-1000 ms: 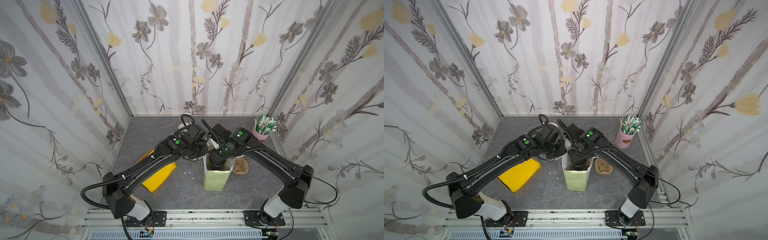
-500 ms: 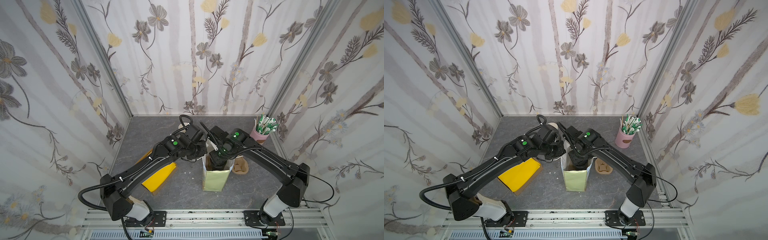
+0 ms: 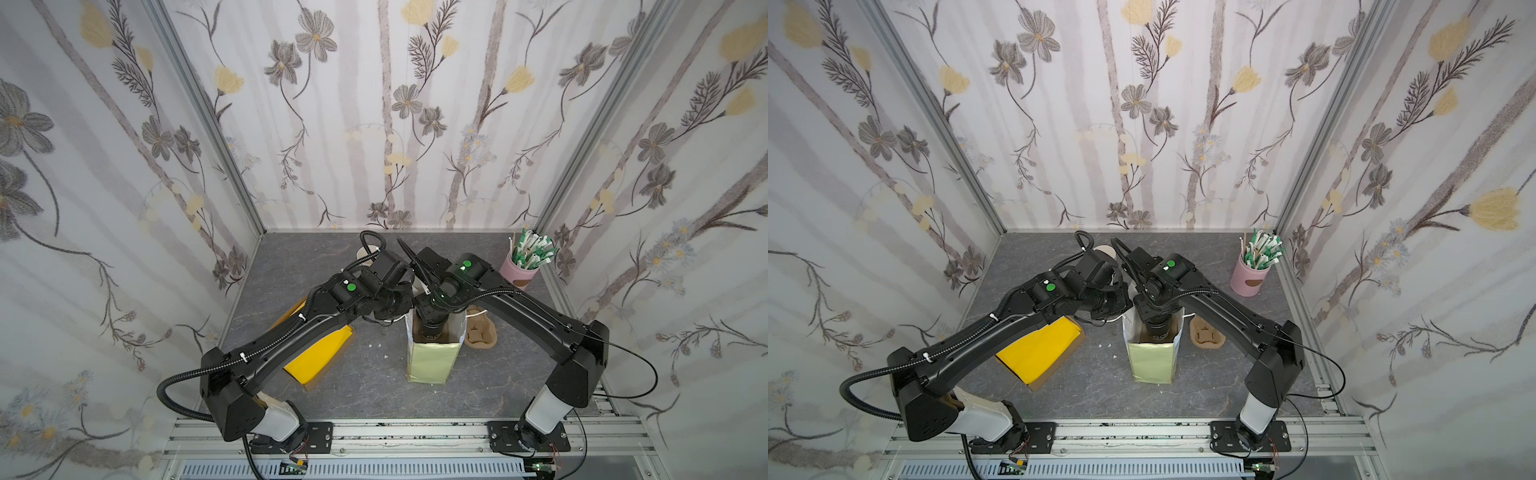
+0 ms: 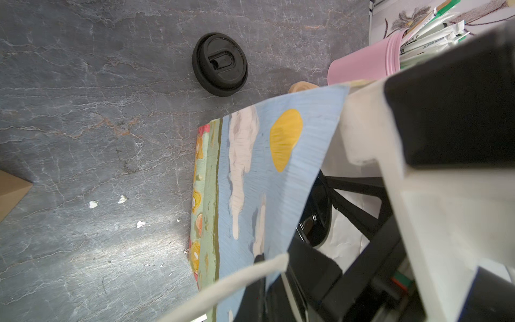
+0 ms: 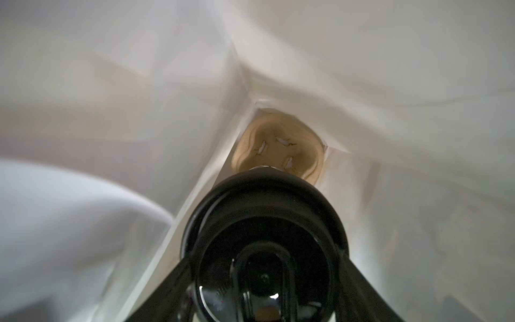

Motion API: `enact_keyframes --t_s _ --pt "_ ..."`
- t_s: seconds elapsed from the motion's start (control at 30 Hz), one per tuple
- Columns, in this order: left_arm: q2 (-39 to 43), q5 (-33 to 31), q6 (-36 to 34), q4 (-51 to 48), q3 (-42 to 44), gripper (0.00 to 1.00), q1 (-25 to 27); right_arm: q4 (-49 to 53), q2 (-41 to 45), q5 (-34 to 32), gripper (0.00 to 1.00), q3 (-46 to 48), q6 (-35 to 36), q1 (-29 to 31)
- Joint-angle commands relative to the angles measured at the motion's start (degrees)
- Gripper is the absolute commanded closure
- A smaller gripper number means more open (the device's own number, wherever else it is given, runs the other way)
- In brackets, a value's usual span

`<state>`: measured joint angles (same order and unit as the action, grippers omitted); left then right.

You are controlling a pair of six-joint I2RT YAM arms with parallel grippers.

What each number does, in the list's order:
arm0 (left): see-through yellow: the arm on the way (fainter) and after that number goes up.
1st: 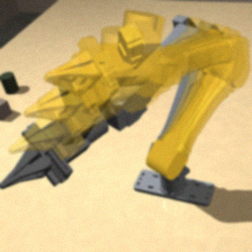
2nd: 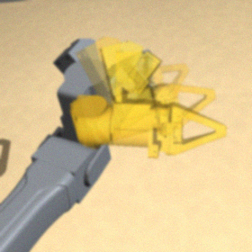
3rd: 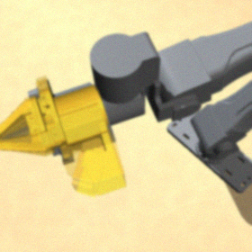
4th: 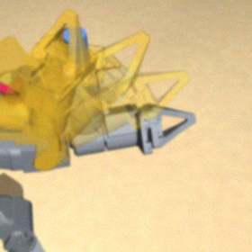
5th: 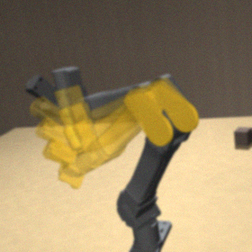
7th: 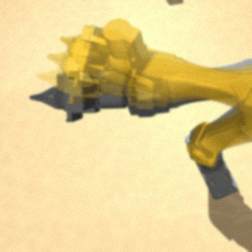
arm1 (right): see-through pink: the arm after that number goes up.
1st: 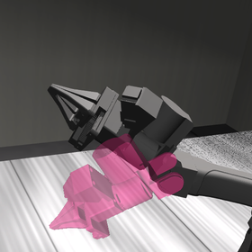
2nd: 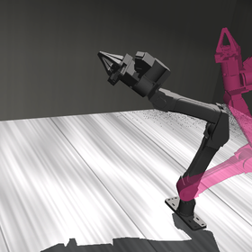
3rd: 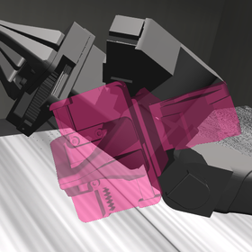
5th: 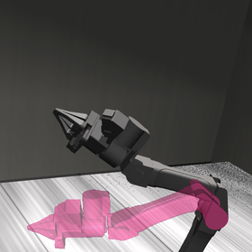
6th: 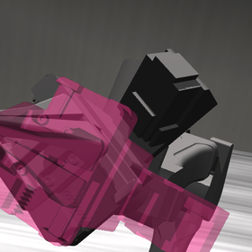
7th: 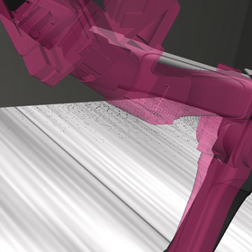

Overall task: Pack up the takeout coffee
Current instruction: 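Push the black-lidded cup down into the bag onto the tan carrier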

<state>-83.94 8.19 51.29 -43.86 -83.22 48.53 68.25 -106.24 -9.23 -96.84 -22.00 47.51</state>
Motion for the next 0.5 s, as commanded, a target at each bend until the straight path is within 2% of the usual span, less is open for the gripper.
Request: enact_keyframes --t_s 0.0,0.03,0.27,0.47 --pt "0.4 -0.2 -0.3 0.5 0.2 1.0 0.1 -3.4 -0.4 -2.9 0.48 -0.5 -0.7 0.0" --pt "0.5 -0.4 -0.2 0.5 0.2 1.0 0.0 -3.5 -0.5 -3.5 0.48 -0.4 -0.6 -1.6" --pt "0.0 -0.9 0.4 0.8 0.0 1.0 0.0 -6.7 0.7 -6.2 0.48 2.3 -0.2 -2.0" --pt "-0.4 -1.2 0.6 1.0 -0.4 1.0 0.1 -9.5 1.8 -3.8 0.48 5.7 1.1 -2.2"
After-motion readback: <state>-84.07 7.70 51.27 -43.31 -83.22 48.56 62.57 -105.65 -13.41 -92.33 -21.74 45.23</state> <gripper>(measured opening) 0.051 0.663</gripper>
